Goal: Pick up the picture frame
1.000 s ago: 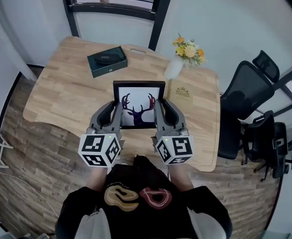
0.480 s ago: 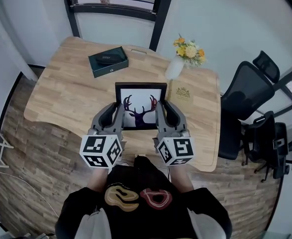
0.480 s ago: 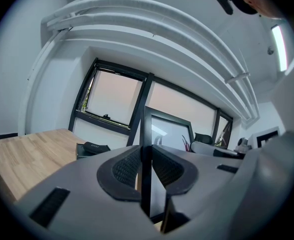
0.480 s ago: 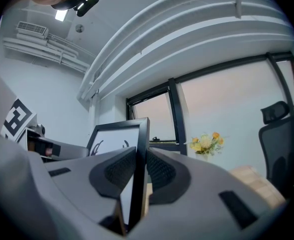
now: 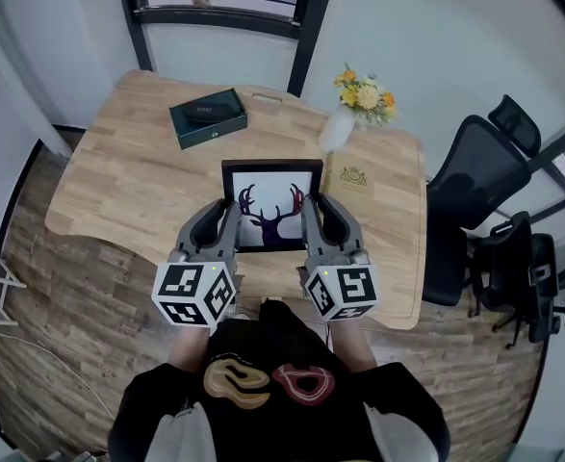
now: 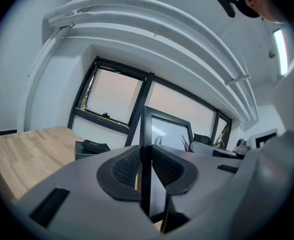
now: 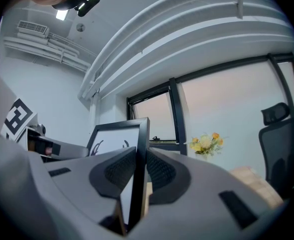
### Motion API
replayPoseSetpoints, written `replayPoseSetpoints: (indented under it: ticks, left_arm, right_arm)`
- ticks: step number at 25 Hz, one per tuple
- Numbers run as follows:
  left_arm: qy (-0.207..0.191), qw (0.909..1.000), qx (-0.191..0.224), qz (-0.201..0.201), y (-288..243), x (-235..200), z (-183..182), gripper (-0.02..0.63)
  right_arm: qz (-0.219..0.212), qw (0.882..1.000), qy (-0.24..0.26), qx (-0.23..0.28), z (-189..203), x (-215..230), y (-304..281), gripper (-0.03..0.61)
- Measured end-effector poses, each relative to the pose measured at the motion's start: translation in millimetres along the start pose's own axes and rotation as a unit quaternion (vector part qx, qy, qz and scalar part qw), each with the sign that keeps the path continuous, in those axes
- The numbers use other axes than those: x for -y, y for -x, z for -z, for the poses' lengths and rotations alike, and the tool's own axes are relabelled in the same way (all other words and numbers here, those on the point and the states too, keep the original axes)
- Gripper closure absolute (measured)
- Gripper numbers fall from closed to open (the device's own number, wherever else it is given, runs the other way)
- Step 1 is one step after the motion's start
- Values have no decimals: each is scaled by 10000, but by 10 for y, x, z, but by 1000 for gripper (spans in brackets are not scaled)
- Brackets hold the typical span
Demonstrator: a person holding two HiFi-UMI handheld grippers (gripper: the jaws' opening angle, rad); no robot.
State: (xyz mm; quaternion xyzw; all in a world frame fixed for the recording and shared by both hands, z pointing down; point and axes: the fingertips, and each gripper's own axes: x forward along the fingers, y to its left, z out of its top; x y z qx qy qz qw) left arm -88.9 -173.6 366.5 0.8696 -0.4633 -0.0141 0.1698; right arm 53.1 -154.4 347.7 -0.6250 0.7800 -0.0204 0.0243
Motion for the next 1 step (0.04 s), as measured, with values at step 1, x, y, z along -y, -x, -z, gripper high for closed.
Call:
replayPoseSetpoints:
  ticks: [1]
  left_arm:
    - [5, 10000, -3, 3, 4, 1, 2, 534]
  right_arm:
    - [-1, 10000, 3, 4, -1, -3, 5, 506]
